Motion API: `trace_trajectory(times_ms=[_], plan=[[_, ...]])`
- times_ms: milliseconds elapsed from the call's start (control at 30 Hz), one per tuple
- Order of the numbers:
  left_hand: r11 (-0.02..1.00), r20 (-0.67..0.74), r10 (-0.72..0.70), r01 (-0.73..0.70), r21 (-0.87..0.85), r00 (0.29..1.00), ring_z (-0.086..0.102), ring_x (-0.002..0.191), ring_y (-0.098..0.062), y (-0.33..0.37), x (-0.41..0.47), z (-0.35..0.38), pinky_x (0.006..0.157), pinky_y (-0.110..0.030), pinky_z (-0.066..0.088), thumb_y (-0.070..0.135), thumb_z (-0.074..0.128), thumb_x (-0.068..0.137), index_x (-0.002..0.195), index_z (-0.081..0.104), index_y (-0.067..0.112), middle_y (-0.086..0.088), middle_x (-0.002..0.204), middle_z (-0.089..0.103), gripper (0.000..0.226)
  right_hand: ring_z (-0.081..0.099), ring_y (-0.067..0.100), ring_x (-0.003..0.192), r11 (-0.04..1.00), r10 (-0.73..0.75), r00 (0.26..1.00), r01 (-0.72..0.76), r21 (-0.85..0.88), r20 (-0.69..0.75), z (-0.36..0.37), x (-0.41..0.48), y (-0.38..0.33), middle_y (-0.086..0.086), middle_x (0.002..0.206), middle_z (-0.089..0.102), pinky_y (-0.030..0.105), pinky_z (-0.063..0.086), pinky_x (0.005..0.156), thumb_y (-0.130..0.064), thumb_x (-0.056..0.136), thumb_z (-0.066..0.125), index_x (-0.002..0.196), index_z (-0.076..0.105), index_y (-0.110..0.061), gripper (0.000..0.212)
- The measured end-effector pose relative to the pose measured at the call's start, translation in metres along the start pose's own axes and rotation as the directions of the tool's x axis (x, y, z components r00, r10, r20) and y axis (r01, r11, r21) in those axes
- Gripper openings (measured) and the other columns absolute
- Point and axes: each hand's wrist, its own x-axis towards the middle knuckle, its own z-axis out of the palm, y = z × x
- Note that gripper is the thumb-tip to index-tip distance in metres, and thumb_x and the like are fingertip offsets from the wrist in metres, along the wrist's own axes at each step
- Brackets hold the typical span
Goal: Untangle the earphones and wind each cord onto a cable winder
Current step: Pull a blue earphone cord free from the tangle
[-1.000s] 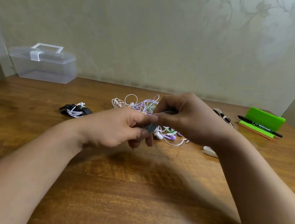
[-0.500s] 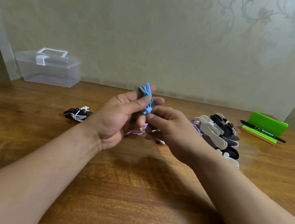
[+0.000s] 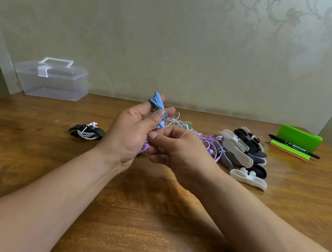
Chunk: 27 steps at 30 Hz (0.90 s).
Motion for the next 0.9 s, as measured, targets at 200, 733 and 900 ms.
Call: trace_trajectory(times_ms=[200, 733, 900], plan=[[0.972, -0.108, 0.099, -0.073, 0.223, 0.989, 0.069, 0.112, -0.001, -0.008, 0.001, 0.0, 0.076, -0.018, 0.057, 0.019, 0.059, 0.105, 0.12, 0.065, 0.044, 0.015, 0.12, 0.074, 0.029, 0.069, 0.014, 0.062, 0.996, -0.065, 0.994, 0.07, 0.059, -0.089, 0.008, -0.003, 0.004, 0.012, 0.074, 0.071, 0.023, 0.059, 0.06, 0.0, 0.099, 0.066, 0.098, 0.07, 0.005, 0.007], [0.968, -0.13, -0.143, 0.112, -0.225, 0.981, 0.073, 0.098, -0.019, 0.0, 0.011, -0.017, 0.088, -0.028, 0.06, 0.003, 0.047, 0.106, 0.123, 0.062, 0.012, -0.014, 0.12, 0.075, 0.024, 0.066, 0.017, 0.083, 0.806, -0.382, 0.903, 0.22, -0.55, -0.198, -0.01, 0.005, 0.005, -0.004, 0.09, 0.068, 0.044, 0.058, 0.077, -0.02, 0.095, 0.063, 0.101, 0.059, -0.026, 0.009], [0.949, -0.104, -0.178, 0.143, -0.28, 0.979, 0.075, 0.098, -0.016, 0.001, 0.008, -0.01, 0.06, -0.018, 0.056, 0.004, 0.047, 0.107, 0.12, 0.063, 0.015, -0.008, 0.116, 0.077, 0.023, 0.07, 0.022, 0.089, 0.825, -0.321, 0.93, 0.181, -0.535, -0.18, -0.002, 0.005, 0.012, -0.004, 0.101, 0.065, 0.05, 0.059, 0.083, -0.04, 0.087, 0.078, 0.108, 0.05, -0.026, 0.038]])
